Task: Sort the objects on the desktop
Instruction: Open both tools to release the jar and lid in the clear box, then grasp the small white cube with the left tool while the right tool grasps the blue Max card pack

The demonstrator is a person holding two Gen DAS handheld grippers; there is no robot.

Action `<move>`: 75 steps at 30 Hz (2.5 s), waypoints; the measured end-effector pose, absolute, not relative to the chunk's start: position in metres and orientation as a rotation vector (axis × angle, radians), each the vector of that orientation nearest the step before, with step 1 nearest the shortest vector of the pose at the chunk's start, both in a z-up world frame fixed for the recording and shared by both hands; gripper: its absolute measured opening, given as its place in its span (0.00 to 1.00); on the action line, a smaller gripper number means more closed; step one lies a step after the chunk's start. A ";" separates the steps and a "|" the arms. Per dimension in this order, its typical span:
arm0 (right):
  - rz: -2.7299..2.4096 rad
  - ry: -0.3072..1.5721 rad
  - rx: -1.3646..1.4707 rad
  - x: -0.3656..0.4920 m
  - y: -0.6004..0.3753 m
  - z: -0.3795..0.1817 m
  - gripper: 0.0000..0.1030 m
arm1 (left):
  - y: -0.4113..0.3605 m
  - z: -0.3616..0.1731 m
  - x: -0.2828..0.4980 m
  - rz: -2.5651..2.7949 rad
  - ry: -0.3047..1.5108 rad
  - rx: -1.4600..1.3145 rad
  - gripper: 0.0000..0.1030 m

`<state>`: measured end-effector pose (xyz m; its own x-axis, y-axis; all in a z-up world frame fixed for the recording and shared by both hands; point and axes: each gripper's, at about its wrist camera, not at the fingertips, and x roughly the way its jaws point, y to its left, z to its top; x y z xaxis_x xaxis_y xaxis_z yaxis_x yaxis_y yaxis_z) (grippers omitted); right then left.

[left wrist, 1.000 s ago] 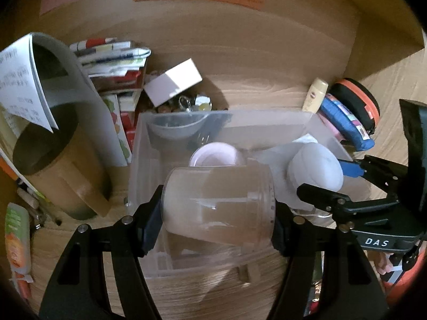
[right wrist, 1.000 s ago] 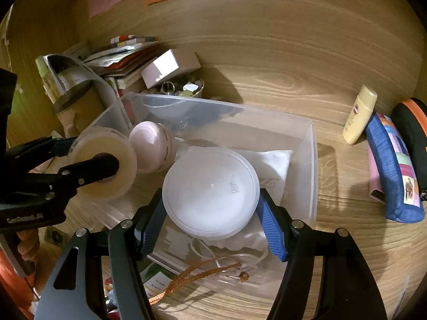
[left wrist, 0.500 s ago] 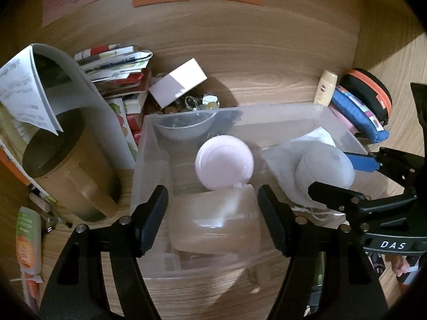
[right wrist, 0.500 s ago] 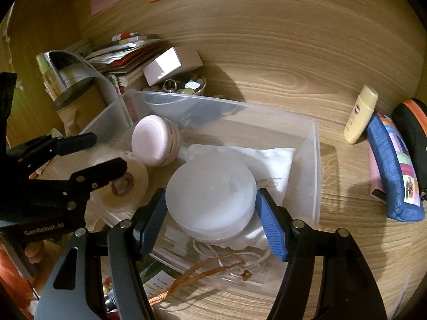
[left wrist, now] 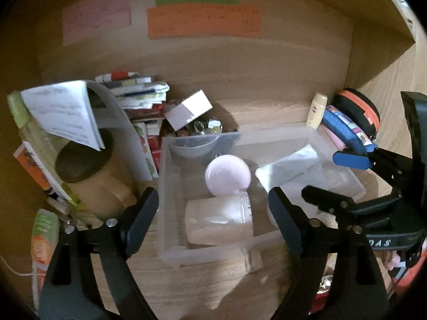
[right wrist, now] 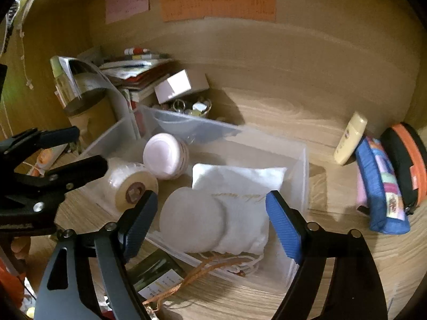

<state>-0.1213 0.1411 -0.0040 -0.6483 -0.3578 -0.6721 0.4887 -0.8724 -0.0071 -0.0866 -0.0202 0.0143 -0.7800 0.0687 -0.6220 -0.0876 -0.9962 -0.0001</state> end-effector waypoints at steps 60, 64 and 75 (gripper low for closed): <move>-2.487 0.257 1.292 0.000 0.231 -0.075 0.56 | -0.066 -0.064 0.011 2.796 0.034 -1.282 0.43; -2.483 0.265 1.286 -0.002 0.227 -0.074 0.52 | -0.067 -0.064 0.008 2.798 0.047 -1.275 0.42; -2.496 0.247 1.271 -0.016 0.223 -0.074 0.25 | -0.068 -0.065 0.007 2.804 0.026 -1.269 0.23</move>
